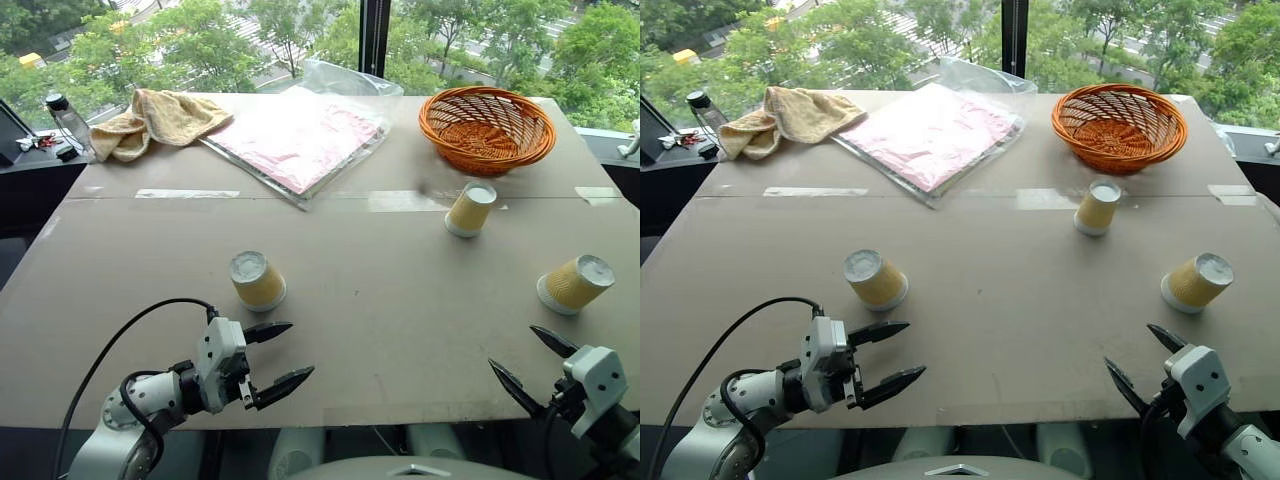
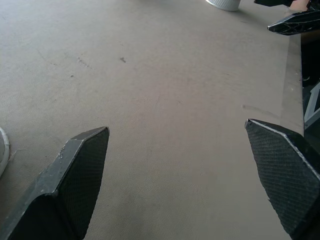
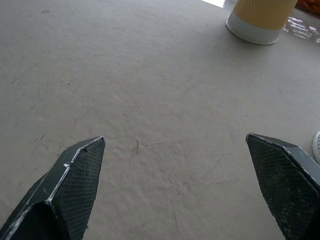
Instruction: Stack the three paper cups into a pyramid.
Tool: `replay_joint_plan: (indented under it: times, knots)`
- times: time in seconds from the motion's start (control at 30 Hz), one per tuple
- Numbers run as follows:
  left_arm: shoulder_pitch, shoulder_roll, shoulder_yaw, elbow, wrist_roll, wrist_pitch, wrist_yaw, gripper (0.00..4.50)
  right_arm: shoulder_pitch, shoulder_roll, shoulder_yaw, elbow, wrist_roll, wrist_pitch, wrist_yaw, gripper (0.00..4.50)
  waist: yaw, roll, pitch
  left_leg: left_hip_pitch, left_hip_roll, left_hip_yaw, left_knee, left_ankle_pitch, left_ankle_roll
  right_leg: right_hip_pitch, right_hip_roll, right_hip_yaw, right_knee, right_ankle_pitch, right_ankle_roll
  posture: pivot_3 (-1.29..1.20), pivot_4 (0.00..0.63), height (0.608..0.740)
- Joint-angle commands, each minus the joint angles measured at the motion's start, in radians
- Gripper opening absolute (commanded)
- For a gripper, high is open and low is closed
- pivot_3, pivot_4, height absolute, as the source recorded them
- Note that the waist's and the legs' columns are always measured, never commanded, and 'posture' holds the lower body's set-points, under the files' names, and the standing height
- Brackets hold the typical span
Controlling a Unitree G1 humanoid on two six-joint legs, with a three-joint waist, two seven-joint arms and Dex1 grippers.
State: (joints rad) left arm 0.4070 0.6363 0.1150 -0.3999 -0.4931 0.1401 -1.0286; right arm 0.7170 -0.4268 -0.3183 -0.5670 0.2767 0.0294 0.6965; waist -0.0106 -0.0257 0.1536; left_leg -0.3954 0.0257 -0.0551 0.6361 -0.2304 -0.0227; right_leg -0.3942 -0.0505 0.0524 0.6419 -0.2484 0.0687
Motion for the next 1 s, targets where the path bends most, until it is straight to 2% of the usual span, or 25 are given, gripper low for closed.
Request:
replay_joint_plan:
  times: [0.03,0.13,0.23,0.33,0.5,0.73,1.0]
  knots:
    - [0.0,-0.028,0.002,0.087,0.009,-0.116,-0.062,4.5,-0.049,0.005,0.021,-0.049,0.013,0.009,-0.034,4.46,0.0,0.0,0.0,0.0,0.0,0.0,0.0,0.0,0.0,0.0,0.0,0.0,0.0,0.0,0.0,0.0,0.15,0.74]
    - [-0.013,-0.054,0.039,0.21,-0.027,-0.219,-0.148,4.5,-0.142,0.012,0.055,-0.117,0.047,0.068,-0.078,4.46,-0.009,0.001,-0.001,0.001,0.001,0.003,0.0,0.0,0.0,0.0,0.001,0.001,0.0,0.0,0.0,0.0,0.15,0.74]
    - [-0.043,-0.069,0.074,0.243,-0.064,-0.238,-0.156,4.5,-0.198,-0.005,0.075,-0.145,0.068,0.108,-0.082,4.46,0.001,0.0,-0.001,0.001,0.002,0.002,0.0,0.0,0.0,0.0,0.001,0.0,0.0,0.0,0.0,0.0,0.15,0.74]
    - [-0.022,-0.07,0.124,0.29,-0.087,-0.273,-0.192,4.5,-0.244,-0.055,0.113,-0.201,0.127,0.151,-0.033,4.46,0.006,0.0,-0.001,-0.001,0.0,0.0,0.0,0.0,0.0,0.0,0.001,0.0,0.0,0.001,-0.002,0.0,0.15,0.74]
    - [-0.016,-0.075,0.26,0.386,-0.134,-0.261,-0.147,4.5,-0.283,-0.171,0.159,-0.265,0.249,0.204,0.086,4.46,-0.002,-0.001,-0.001,-0.001,0.001,0.0,0.0,0.0,0.0,0.0,0.001,-0.001,0.0,0.001,-0.002,0.0,0.15,0.74]
    - [-0.041,-0.031,0.317,0.235,-0.177,-0.115,-0.035,4.5,-0.308,-0.208,0.188,-0.22,0.261,0.182,0.147,4.46,0.005,-0.006,-0.004,0.0,0.001,-0.002,0.001,0.0,0.0,0.002,0.001,-0.003,0.0,0.0,0.0,0.0,0.15,0.74]
    - [-0.255,0.064,0.237,0.112,-0.191,0.112,0.084,4.5,-0.301,-0.221,0.177,-0.223,0.285,0.173,0.183,4.46,0.001,-0.005,-0.003,0.0,0.001,-0.003,0.001,0.0,0.0,0.002,0.001,-0.003,0.0,0.001,-0.001,0.0,0.15,0.74]
